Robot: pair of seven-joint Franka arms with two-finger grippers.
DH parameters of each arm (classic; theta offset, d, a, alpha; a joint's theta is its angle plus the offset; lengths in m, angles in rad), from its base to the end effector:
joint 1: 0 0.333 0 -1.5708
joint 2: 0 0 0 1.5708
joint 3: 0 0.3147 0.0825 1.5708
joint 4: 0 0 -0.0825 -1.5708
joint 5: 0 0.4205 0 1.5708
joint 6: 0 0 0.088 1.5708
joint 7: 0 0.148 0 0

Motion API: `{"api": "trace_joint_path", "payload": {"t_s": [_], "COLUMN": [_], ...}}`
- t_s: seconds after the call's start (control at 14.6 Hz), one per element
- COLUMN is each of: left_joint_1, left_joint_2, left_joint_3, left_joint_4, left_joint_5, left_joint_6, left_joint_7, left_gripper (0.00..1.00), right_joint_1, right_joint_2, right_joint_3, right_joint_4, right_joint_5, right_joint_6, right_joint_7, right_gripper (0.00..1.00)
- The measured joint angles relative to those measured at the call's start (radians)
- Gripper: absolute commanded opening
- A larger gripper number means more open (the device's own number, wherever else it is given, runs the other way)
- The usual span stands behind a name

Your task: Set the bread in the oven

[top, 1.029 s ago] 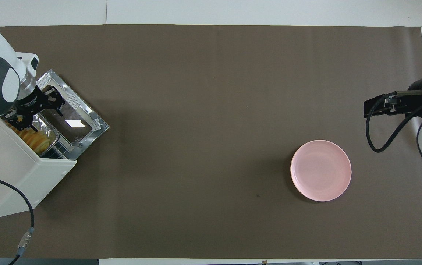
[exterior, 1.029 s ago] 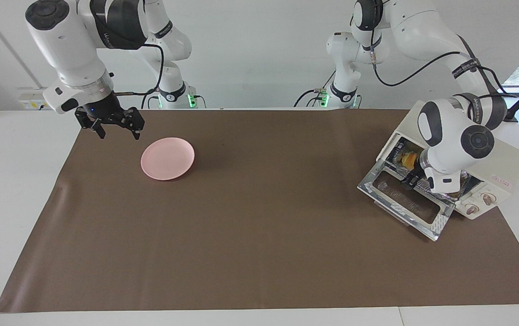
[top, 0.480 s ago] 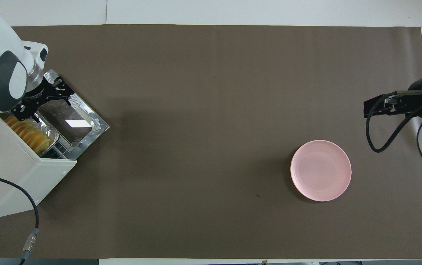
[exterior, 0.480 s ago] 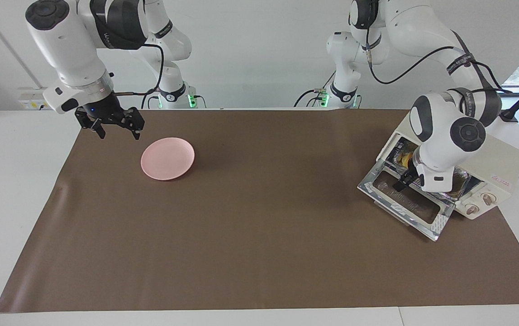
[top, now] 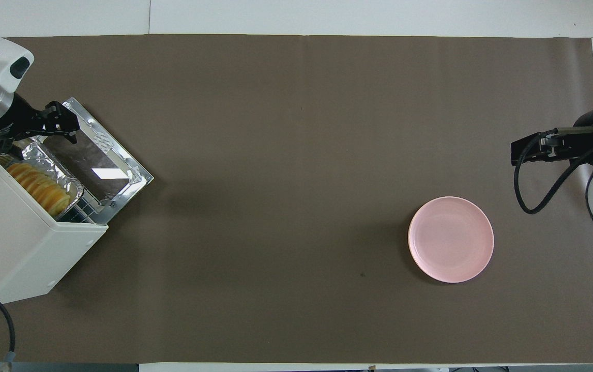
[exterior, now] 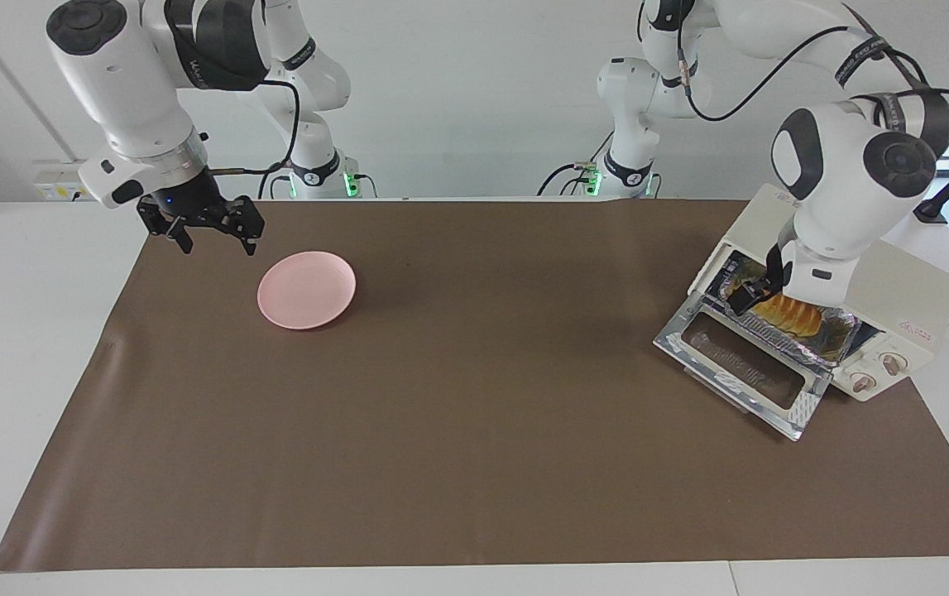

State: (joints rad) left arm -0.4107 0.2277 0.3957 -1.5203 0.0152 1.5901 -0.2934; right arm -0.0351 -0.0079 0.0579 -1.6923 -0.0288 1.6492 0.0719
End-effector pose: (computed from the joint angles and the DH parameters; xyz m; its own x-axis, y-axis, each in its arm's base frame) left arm 0.6407 -0.0260 0.4787 0.9555 0.2761 -0.1044 0.2610 -0.9554 -0.1381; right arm 0.5898 0.0095 0.5317 0.9984 -0.0468 -0.0331 -0.0458 -0.9985 0.0315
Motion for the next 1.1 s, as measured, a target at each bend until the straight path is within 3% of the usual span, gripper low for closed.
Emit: {"api": "trace_joint_path", "payload": {"t_s": [0.55,0.89,1.1], "left_joint_1": [0.014,0.164,0.206], "left_joint_2": [-0.159,-0.223,-0.239], "left_joint_3": [-0.005,-0.169,-0.216], "left_joint_4": [-0.05,-0.095,-0.112], "left_joint_5": [0.0,0.0,0.0], "left_joint_6": [-0.112,-0.155,-0.155], "left_joint_7": [0.181,0.241,0.278], "left_gripper": [1.0,1.0,1.0], "right_joint_1": [0.0,0.0,0.0], "right_joint_2": [0.0,0.0,0.0], "right_joint_3": [0.0,0.0,0.0], "right_joint_4": [0.0,0.0,0.0], "right_joint_5": [0.0,0.0,0.0], "right_joint_6": [0.0,0.0,0.0], "right_joint_7": [0.0,0.0,0.0], "right_gripper": [1.0,1.0,1.0]}}
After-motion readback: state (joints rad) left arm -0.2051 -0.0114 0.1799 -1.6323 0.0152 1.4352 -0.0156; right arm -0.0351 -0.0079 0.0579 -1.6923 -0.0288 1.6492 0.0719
